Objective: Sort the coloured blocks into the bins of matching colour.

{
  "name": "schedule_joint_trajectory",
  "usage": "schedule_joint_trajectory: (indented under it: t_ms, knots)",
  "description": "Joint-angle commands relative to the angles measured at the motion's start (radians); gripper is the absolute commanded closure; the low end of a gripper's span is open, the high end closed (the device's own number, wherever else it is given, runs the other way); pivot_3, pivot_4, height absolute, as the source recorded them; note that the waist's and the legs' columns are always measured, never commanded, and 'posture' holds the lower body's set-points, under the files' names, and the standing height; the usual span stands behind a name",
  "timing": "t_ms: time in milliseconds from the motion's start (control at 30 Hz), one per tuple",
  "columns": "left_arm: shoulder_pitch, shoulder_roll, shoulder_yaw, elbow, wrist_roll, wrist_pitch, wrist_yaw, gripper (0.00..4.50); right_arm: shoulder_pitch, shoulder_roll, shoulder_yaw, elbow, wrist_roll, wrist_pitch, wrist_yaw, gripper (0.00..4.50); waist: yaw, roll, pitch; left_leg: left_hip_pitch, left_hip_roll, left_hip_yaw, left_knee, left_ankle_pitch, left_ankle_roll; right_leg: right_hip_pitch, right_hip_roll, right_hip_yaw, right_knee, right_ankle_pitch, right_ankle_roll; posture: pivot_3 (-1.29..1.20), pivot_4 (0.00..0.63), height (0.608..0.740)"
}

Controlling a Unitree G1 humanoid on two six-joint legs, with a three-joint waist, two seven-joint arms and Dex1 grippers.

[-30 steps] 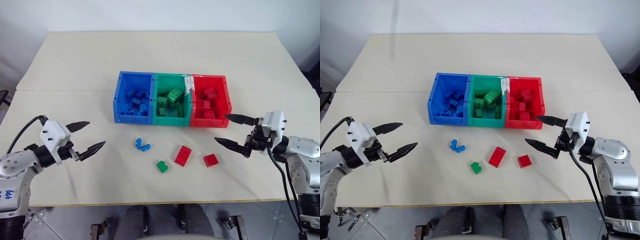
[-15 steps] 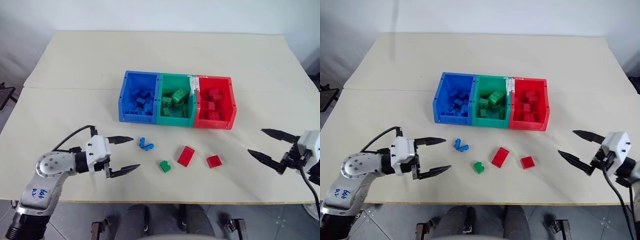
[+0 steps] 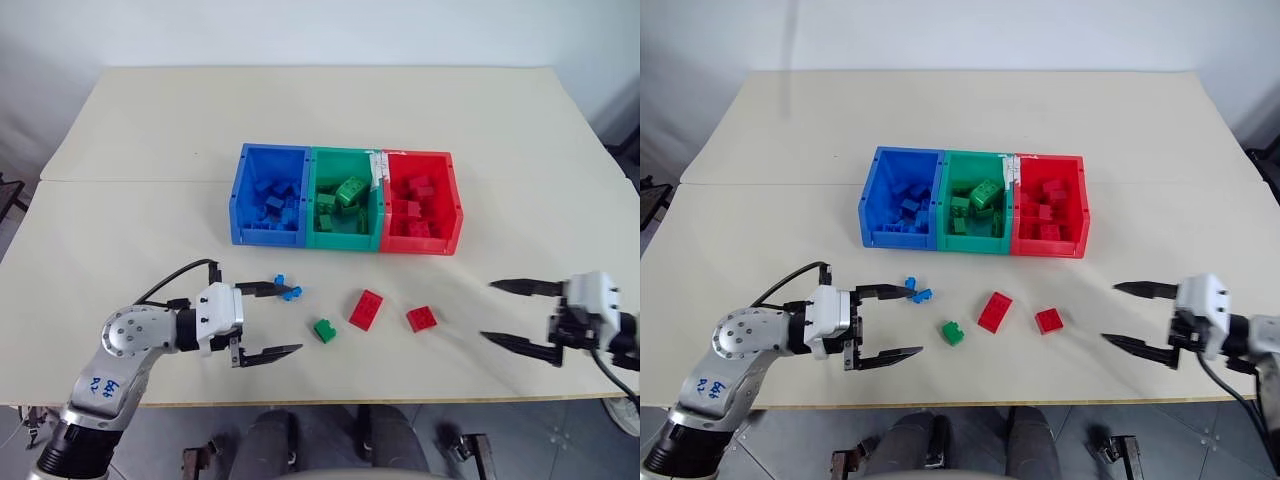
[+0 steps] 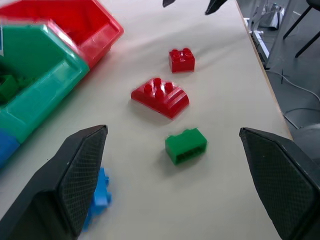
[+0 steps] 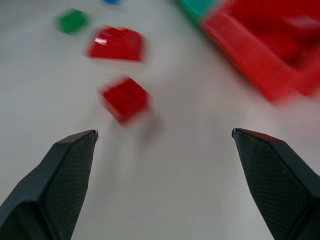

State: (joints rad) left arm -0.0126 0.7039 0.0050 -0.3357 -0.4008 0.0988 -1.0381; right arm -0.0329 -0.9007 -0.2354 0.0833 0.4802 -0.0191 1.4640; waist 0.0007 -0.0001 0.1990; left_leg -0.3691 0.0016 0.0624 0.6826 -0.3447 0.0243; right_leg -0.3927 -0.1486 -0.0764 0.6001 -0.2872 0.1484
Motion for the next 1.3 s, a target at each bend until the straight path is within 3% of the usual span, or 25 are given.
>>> schedule_joint_trajectory:
  t_ms: [33,200,300,567,867,1000,1200,1300]
  knots:
    - [0.052,0.025,0.072,0.004,-0.026,-0.021,-0.018,0.01,-0.131,-0.006,0.137,0.017,-0.044,0.053,0.073,0.0,-0.002,0.0,0.0,0.0,0.0,0.0,0.0,0.0,0.0,0.0,0.0,0.0,-0.001,0.0,0.0,0.0,0.15,0.74]
    - [0.112,0.04,0.131,0.012,-0.024,-0.05,-0.028,0.01,-0.262,0.048,0.275,0.151,-0.115,-0.008,0.134,0.0,0.001,0.0,0.0,-0.002,-0.001,-0.002,0.001,0.0,0.0,0.0,-0.001,-0.002,-0.003,0.0,0.0,0.0,0.15,0.74]
    - [0.145,0.04,0.17,0.027,-0.014,-0.081,-0.029,0.0,-0.303,0.077,0.341,0.221,-0.142,-0.049,0.15,0.53,-0.003,0.0,0.0,-0.003,-0.001,-0.003,0.0,-0.001,0.0,0.0,-0.001,-0.004,-0.005,0.0,0.0,0.0,0.15,0.74]
    - [0.134,0.023,0.18,0.045,0.0,-0.096,0.005,0.0,-0.322,0.101,0.313,0.239,-0.099,-0.068,0.105,3.01,-0.002,0.0,0.0,-0.002,-0.001,-0.002,0.0,-0.001,0.0,0.001,0.0,-0.004,-0.001,0.0,0.0,0.0,0.15,0.74]
    - [0.082,-0.03,0.22,0.058,-0.057,-0.088,0.056,0.0,-0.4,0.141,0.109,0.079,0.084,0.197,-0.162,3.02,-0.004,0.0,0.0,-0.003,0.0,-0.002,0.001,-0.001,0.0,0.001,0.0,-0.004,0.0,0.0,0.0,0.0,0.15,0.74]
    - [0.049,-0.048,0.237,0.044,-0.096,-0.033,0.105,0.0,-0.589,0.21,0.087,0.201,0.001,0.212,-0.383,3.02,-0.01,0.0,0.0,-0.002,0.001,-0.002,0.001,-0.001,-0.001,-0.001,0.0,-0.003,0.002,0.0,0.0,0.0,0.15,0.74]
    - [-0.005,-0.069,0.242,-0.015,-0.149,0.034,0.158,0.0,-0.723,0.275,0.121,0.358,-0.109,0.178,-0.494,3.02,-0.005,0.0,0.0,-0.004,0.0,-0.001,0.0,-0.001,-0.001,-0.002,0.0,-0.003,0.002,0.0,-0.001,0.0,0.15,0.74]
    - [-0.017,-0.07,0.234,-0.048,-0.157,0.06,0.174,0.0,-0.742,0.29,0.129,0.391,-0.138,0.174,-0.508,2.03,-0.005,0.0,0.0,-0.005,-0.002,-0.001,0.0,-0.001,0.001,-0.002,-0.001,-0.003,0.002,0.0,-0.001,0.0,0.15,0.74]
